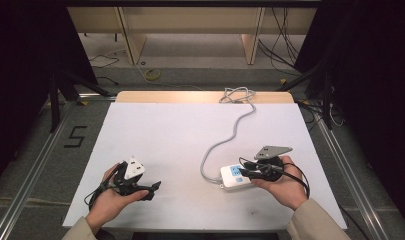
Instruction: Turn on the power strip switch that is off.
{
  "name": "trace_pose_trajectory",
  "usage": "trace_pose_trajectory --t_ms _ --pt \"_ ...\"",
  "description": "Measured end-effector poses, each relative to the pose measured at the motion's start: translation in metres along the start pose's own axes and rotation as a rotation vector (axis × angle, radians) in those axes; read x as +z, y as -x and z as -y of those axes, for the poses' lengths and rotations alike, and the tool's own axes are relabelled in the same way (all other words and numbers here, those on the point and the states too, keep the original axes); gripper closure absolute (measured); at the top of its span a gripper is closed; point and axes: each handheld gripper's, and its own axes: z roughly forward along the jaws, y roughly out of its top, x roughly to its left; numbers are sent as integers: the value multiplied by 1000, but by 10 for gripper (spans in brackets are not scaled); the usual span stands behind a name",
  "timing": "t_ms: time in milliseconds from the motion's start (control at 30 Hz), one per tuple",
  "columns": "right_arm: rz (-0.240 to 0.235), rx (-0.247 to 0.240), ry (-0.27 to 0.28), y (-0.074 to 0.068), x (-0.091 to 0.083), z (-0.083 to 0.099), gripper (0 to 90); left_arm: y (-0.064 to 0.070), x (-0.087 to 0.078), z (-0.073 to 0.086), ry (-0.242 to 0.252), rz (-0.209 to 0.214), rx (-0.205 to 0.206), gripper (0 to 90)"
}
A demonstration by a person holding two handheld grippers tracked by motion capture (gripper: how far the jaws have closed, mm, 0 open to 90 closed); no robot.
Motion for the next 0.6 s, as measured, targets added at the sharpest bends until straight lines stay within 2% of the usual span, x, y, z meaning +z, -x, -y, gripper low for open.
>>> trace_pose_trajectory --t_ms 200,600 --pt "-3 19 37 2 -4 4 635 0 0 0 1 -1 -2 161" --pt "10 18 91 8 -12 13 529 0 0 0 1 0 0 161"
